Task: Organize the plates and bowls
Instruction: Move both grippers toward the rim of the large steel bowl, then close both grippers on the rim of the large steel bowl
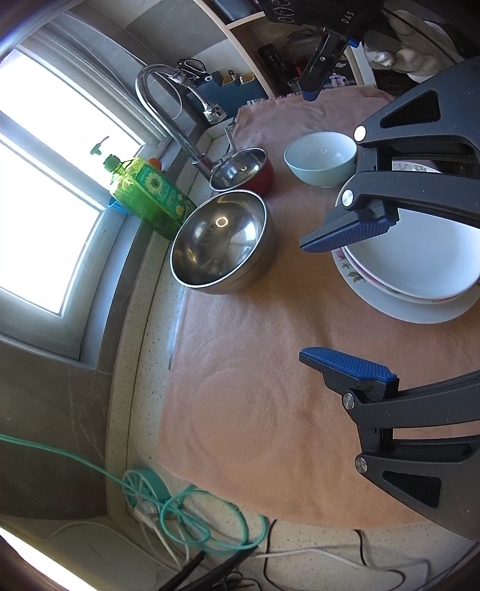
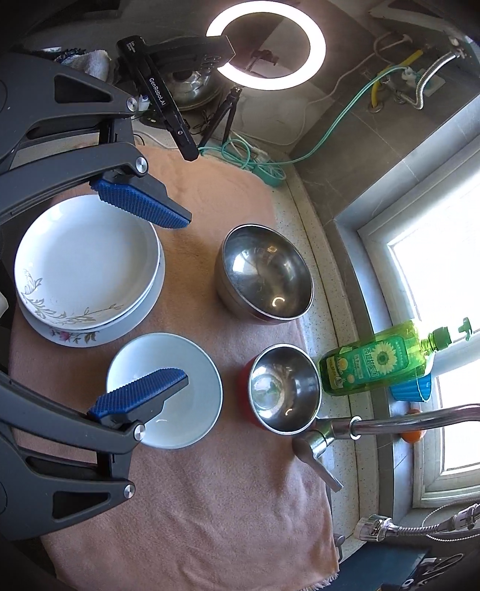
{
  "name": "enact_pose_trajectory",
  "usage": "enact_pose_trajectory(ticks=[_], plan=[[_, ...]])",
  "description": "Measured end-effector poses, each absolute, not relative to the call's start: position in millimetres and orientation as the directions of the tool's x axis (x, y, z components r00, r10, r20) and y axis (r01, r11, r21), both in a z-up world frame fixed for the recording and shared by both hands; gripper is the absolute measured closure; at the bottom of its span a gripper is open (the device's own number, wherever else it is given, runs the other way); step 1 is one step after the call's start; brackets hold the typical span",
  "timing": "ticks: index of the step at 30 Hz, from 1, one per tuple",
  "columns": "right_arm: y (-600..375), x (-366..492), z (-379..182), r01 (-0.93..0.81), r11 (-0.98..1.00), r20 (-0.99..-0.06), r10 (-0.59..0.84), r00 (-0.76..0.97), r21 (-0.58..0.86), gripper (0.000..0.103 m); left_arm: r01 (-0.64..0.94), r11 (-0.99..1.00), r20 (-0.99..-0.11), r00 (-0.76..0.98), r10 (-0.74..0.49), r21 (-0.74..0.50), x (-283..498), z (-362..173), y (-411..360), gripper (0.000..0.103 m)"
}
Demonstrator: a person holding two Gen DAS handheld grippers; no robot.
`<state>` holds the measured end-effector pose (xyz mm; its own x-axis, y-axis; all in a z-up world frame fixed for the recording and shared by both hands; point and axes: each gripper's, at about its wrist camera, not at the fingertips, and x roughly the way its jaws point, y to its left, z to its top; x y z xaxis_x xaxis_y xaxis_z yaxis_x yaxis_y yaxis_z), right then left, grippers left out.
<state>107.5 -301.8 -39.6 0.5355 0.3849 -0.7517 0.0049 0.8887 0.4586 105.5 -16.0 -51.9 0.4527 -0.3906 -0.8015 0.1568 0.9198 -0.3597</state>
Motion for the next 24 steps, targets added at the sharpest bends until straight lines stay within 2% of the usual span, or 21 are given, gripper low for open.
enact_pose_trajectory(ticks=[15, 19, 24], plan=[[-297.7, 166.4, -58.3, 0.098, 0.838, -0.751, 0.421, 0.508, 0.536, 0.024, 0.186, 0.895, -0.799, 0.403, -0.445, -0.405, 181.8, -62.7, -29.0, 0.051], [-295.9, 183.8, -69.4, 0.126, 0.833, -0.766, 0.422, 0.484, 0.539, 0.039, 0.196, 0.892, -0.806, 0.382, -0.453, -0.408, 199.2, -68.6, -34.7, 0.051], [-291.9, 199.8, -85.0, 0.158, 0.818, -0.778, 0.439, 0.450, 0.553, 0.048, 0.191, 0.881, -0.806, 0.357, -0.472, -0.432, 218.8, -76.9, -37.7, 0.055]])
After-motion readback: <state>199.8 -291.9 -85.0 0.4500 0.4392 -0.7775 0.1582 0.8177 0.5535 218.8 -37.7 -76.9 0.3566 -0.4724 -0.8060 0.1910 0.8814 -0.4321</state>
